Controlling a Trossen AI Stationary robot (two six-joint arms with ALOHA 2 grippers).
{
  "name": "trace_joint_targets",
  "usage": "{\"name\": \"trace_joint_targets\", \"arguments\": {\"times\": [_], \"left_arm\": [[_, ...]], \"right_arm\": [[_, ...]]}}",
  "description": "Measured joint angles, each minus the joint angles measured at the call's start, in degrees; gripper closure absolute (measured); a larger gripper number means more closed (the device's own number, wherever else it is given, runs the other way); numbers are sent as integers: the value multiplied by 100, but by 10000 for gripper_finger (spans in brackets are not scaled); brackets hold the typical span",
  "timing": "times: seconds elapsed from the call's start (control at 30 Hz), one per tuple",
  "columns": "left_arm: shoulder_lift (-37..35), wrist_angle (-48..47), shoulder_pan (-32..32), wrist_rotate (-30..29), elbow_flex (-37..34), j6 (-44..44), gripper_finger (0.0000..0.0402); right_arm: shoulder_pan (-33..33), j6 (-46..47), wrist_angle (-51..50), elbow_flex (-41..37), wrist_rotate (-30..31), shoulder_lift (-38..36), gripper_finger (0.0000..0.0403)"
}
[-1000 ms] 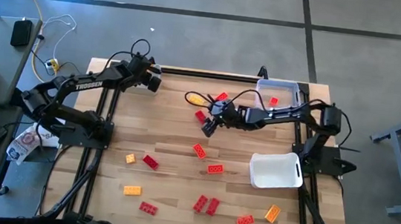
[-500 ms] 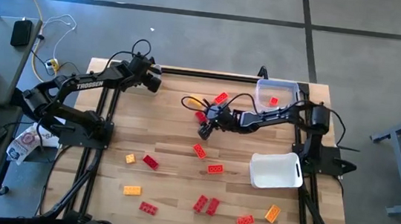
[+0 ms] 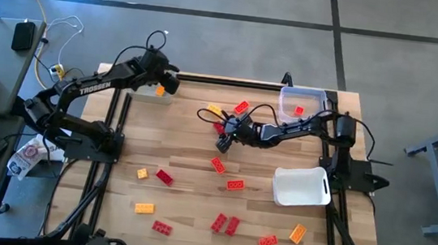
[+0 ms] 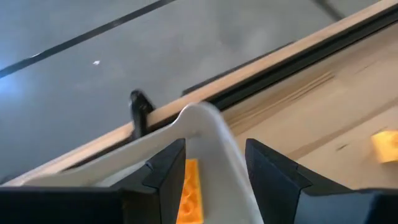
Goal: Sort & place blocks by color
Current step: Put the red block into the white bin
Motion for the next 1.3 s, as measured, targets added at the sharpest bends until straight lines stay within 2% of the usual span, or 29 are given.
{"name": "trace_joint_targets", "arguments": {"times": [0.13,0.33,0.6,0.97,1.1,1.3], "left_arm": [[0,3,-1,321,169,0,248],[0,-60,-9,428,191,-1,248],[0,-463,-118,487,191,0,248],[0,-766,-697,487,191,-2,248],[0,-965,-1001,487,188,-16,248],[0,-1235,-1538,490,188,-48,248]], "right_arm": [[0,43,32,-2,-84,231,171],[4,68,167,7,-48,354,183],[1,187,163,11,-140,359,289],[115,354,-87,-1,-234,205,289],[228,468,-774,-14,-252,-189,289],[476,647,-2130,-13,384,-954,289]]}}
